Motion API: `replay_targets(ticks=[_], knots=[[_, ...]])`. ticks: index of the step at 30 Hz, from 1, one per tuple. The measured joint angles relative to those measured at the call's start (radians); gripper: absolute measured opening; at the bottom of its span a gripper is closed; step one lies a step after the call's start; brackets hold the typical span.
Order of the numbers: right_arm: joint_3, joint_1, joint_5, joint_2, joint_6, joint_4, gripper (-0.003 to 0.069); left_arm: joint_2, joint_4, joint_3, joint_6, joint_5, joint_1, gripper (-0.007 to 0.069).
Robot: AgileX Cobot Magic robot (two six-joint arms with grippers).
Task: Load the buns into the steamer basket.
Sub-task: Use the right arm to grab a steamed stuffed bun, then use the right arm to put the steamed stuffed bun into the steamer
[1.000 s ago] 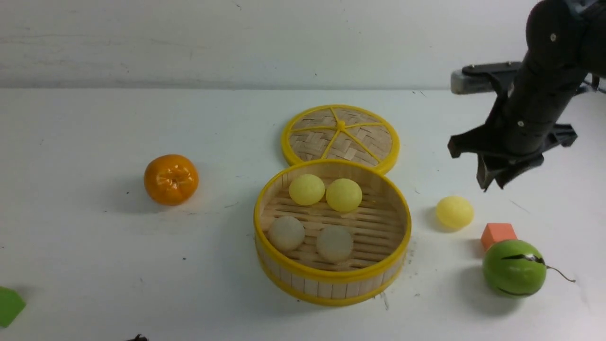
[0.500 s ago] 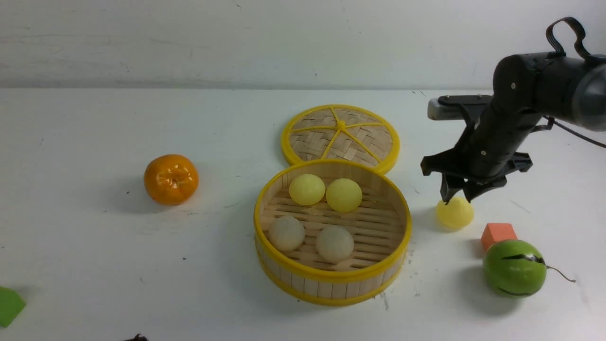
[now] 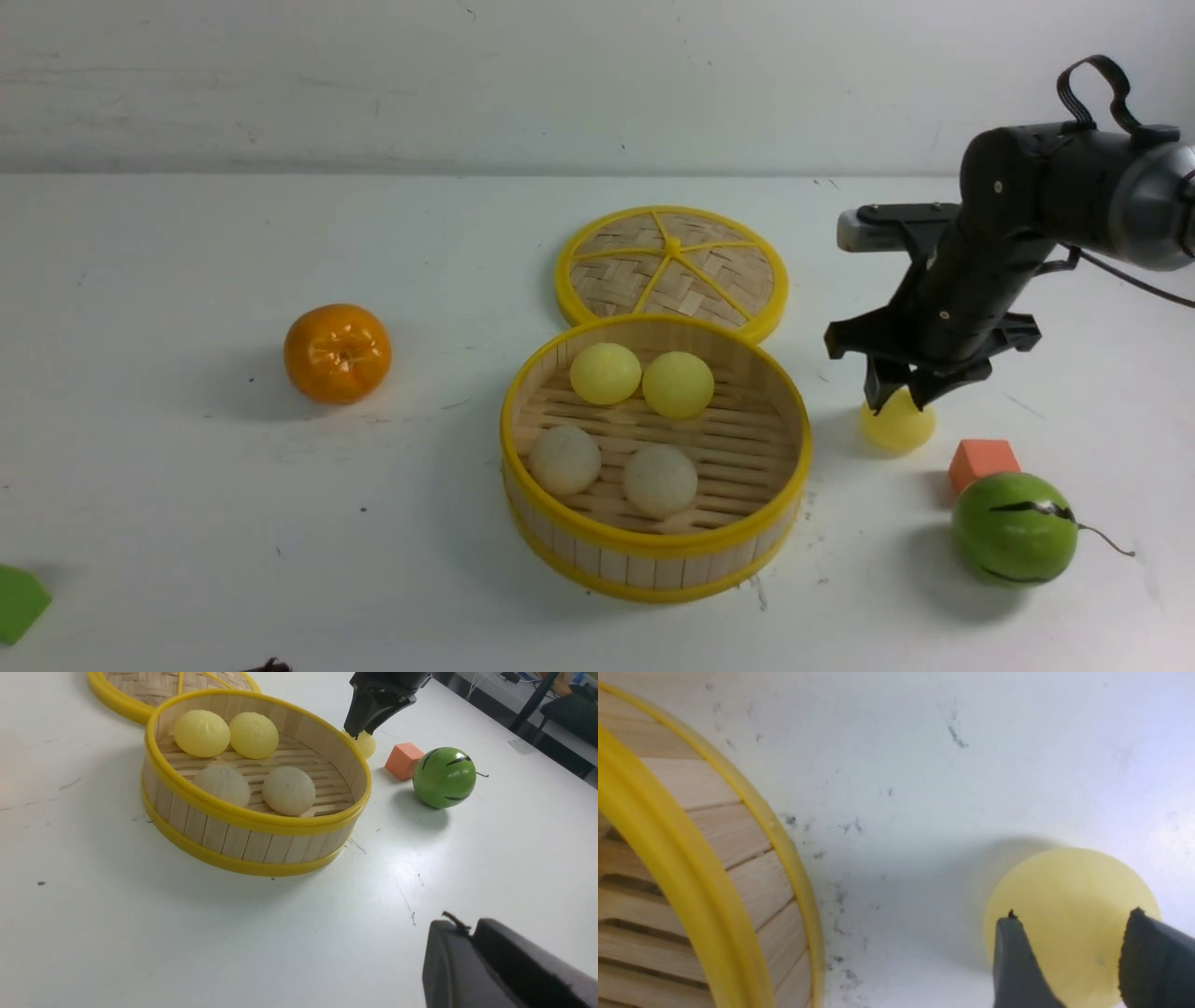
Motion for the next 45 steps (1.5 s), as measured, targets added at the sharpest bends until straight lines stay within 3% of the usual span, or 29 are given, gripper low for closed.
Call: replay_targets(ticks=[18,28,35,39,45], knots=[[0.000,-0.012,-0.020,0.010,0.019,0.010,0.0295,0.000,0.000,0.000,0.000,0.000,0.000,0.0070],[0.000,-0.020,-0.017,0.026,0.020,0.021,0.0168,0.000,0.000,0.000,0.000,0.000,0.000,0.0077],[0.000,-0.021,0.012,-0.016,-0.019,0.022,0.0002,0.000,0.000,0.000,0.000,0.000,0.000,0.0078],[0.003,-0.016,0.072,-0.093,-0.023,0.029,-0.0003,0.000,0.000,0.000,0.000,0.000,0.000,0.0078],[0.039,0.137,0.171,-0.268,-0.091,0.121,0.0000,0.000,0.000,0.000,0.000,0.000,0.000,0.0078]])
